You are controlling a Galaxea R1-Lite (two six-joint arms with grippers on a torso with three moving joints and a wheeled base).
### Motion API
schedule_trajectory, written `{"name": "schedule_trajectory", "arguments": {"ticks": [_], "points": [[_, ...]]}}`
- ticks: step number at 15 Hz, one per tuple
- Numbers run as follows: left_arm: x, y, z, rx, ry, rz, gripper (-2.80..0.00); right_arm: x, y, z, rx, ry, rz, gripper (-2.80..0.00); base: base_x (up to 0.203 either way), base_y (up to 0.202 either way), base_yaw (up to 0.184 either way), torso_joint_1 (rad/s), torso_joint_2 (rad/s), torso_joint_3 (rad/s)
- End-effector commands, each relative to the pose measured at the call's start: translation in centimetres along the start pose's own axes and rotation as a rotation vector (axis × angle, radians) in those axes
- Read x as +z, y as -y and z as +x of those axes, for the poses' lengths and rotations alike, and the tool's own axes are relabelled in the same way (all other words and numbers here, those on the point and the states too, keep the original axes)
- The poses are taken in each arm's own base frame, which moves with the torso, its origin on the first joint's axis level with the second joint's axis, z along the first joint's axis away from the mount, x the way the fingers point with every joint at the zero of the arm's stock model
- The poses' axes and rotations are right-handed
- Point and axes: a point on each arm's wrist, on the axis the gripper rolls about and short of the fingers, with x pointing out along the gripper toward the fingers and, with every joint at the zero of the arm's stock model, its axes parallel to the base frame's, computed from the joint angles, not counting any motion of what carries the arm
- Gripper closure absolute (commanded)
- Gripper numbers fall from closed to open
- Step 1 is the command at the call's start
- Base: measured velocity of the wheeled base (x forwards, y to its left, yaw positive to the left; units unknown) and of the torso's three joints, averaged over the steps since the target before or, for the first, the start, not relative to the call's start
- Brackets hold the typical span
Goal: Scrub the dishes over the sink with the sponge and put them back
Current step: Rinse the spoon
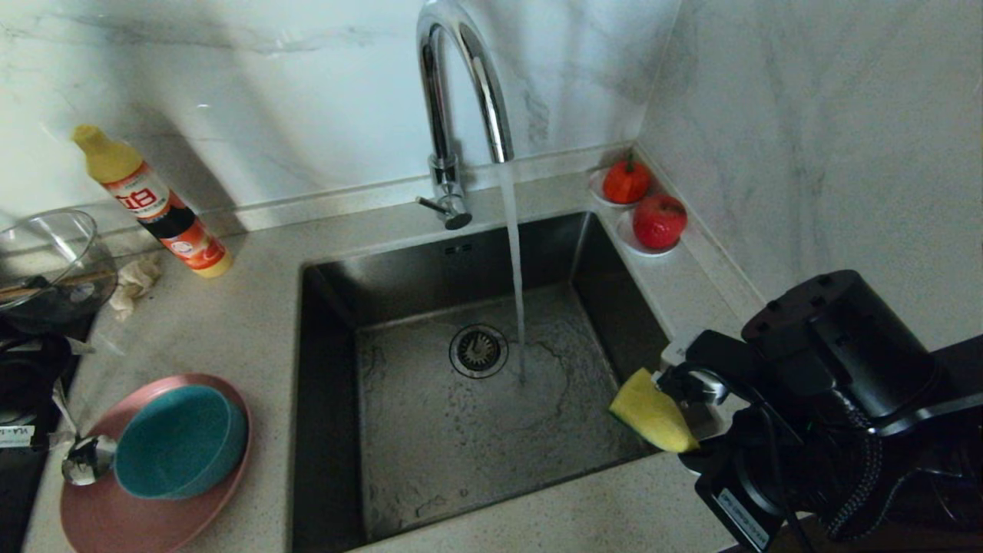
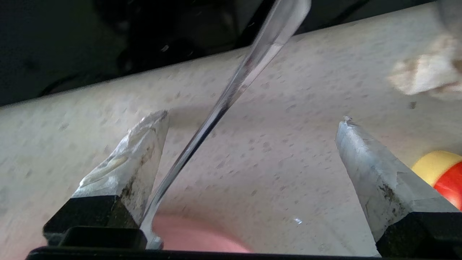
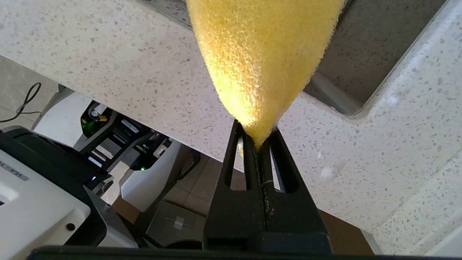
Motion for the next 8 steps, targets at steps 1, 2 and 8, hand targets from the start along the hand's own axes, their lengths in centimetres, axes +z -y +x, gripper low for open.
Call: {"name": "schedule_trajectory", "arguments": {"ticks": [1,2,8], "points": [[-0.2,-0.4,0.0,-0.058,-0.018,0.008,-2.80,-0.1,0.0,0.0,-0.001,-0.004,-0.002,0.00,0.000,0.000,0.000,0.000,0.00,0.000],[-0.4,-0.6,-0.2,-0.091,-0.042,0.017,-2.80,-0.1,0.0,0.0,-0.001,-0.004,-0.002,0.00,0.000,0.000,0.000,0.000,0.00,0.000],[-1.0,-1.4,-0.2,-0.196,-0.093,0.092,-2.80,0.0,-0.1,0.2,-0.001,-0.008,-0.003,0.00,0.000,0.000,0.000,0.000,0.00,0.000]]}}
